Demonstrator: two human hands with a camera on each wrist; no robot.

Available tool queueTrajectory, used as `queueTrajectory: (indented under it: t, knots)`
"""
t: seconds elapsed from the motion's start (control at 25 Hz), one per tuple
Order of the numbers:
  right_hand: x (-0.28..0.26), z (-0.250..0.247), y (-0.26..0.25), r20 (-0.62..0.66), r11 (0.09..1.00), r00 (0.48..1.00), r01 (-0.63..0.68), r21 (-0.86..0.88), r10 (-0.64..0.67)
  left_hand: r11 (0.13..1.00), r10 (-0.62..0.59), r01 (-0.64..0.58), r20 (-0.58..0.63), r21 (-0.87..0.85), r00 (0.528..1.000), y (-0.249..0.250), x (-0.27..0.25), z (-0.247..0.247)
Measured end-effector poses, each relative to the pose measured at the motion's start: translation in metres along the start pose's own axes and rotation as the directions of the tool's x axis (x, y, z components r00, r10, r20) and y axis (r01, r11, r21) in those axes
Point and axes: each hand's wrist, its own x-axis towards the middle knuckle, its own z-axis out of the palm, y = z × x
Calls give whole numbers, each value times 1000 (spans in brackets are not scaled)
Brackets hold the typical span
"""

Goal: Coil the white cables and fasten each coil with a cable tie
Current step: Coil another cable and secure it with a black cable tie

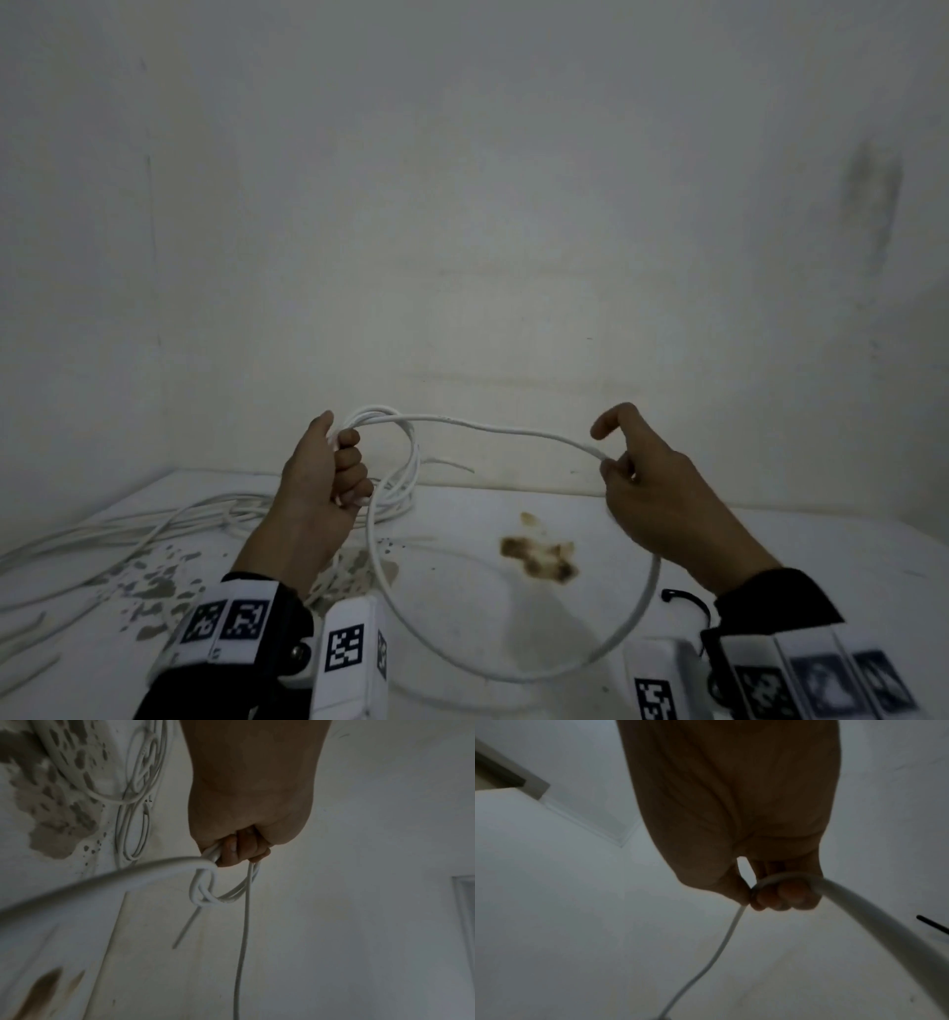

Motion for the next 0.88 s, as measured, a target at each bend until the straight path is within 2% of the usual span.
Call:
queueTrajectory:
  t: [0.04, 0.12, 0.2, 0.24, 0.32, 0.4, 0.44, 0.56, 0.6, 0.72, 0.8, 0.88]
  knots:
    - [1, 3, 4, -8, 996, 1000, 22, -92, -23, 999, -11, 11, 22, -30, 1000, 2, -1, 0]
    - [0, 11, 12, 65, 955, 998, 17, -295, 2, 999, -22, 25, 69, -38, 997, 5, -5, 2]
    - [-1, 19, 14, 100, 902, 995, 46, -429, -3, 999, -25, 22, 135, 24, 991, 6, -12, 9]
    - [0, 23, 10, 76, 914, 996, 65, -401, -38, 996, -22, 7, 171, 87, 985, 6, -16, 15]
    - [-1, 31, -9, 7, 990, 995, 95, -108, -95, 979, -5, -47, 252, 200, 968, 5, -27, 29]
    - [-3, 45, -30, 7, 991, 994, 105, 78, -105, 976, -3, -73, 348, 205, 938, 2, -39, 42]
    - [-3, 55, -36, -2, 989, 995, 102, 107, -103, 980, -14, -64, 392, 187, 920, 1, -45, 48]
    - [1, 71, -32, -177, 982, 981, 101, 162, -72, 984, -59, -27, 469, 174, 881, -3, -57, 61]
    - [3, 69, -29, -177, 975, 982, 106, 196, -71, 983, -54, -35, 468, 179, 882, -5, -59, 64]
    - [5, 63, -23, -50, 973, 989, 147, 176, -140, 982, -28, -53, 422, 179, 906, -6, -57, 66]
    - [4, 61, -23, -17, 972, 983, 182, 149, -182, 979, -15, -67, 395, 193, 919, -4, -56, 63]
    - [2, 64, -26, 10, 962, 982, 183, 203, -189, 969, -2, -88, 362, 230, 932, -3, -56, 61]
